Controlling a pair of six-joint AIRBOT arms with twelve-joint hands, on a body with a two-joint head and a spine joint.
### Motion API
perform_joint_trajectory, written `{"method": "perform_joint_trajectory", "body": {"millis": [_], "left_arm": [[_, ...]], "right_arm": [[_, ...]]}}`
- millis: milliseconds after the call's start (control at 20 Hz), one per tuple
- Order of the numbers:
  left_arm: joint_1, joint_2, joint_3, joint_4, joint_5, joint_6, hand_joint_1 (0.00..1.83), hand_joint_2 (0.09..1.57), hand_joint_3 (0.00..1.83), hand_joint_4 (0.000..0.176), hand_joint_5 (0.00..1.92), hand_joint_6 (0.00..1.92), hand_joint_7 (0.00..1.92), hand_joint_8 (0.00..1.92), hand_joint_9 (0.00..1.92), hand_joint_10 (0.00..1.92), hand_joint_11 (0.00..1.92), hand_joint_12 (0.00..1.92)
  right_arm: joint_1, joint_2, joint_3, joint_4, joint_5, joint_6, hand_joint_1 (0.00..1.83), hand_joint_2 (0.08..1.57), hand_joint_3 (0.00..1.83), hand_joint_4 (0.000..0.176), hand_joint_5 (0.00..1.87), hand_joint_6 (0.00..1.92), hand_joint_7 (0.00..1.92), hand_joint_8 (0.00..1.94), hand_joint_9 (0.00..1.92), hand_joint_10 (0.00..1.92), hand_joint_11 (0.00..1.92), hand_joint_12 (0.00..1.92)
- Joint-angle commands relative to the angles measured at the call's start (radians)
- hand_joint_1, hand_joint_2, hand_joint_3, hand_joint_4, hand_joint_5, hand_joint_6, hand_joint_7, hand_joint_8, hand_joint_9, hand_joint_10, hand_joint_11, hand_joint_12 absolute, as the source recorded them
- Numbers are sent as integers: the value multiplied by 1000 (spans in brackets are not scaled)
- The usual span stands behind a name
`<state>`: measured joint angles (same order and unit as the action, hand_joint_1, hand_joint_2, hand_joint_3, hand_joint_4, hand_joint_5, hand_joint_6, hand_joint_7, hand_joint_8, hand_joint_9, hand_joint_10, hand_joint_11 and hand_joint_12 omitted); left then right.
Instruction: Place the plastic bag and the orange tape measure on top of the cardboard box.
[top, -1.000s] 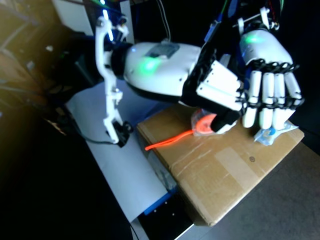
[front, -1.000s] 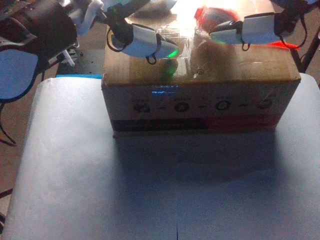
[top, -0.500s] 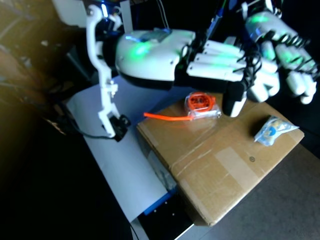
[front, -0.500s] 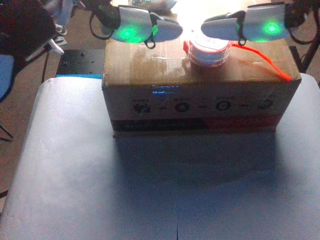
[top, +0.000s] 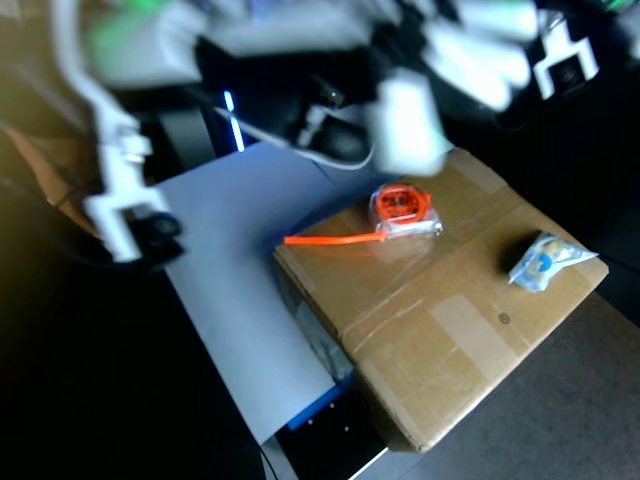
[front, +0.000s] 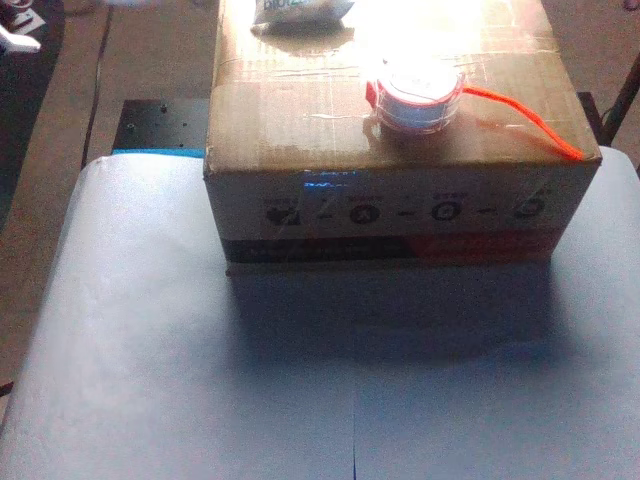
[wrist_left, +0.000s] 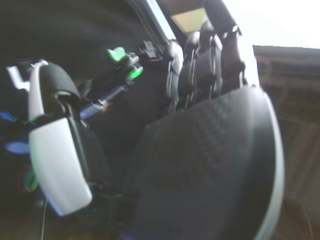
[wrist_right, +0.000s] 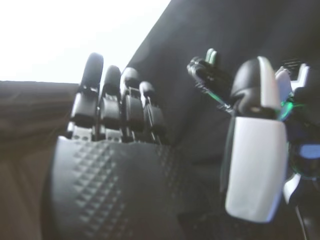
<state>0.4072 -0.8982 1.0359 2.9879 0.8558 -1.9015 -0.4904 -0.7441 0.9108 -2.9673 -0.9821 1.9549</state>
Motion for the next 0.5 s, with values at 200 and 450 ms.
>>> {"method": "perform_joint_trajectory", "body": {"millis": [200, 450], "left_arm": [[132, 79, -18, -11, 425, -216, 812, 1088, 0, 30, 78, 0, 136, 0, 17, 432, 0, 1411], [345, 131, -33, -123, 724, -384, 669, 1050, 6, 98, 0, 0, 162, 8, 170, 336, 0, 1243]], "right_arm": [[-105, 59, -54, 34, -390, 71, 661, 1144, 37, 0, 0, 0, 170, 7, 0, 685, 0, 1352], [-272, 84, -95, 126, -629, 81, 558, 1254, 0, 0, 228, 1712, 334, 409, 165, 524, 0, 1049]]}}
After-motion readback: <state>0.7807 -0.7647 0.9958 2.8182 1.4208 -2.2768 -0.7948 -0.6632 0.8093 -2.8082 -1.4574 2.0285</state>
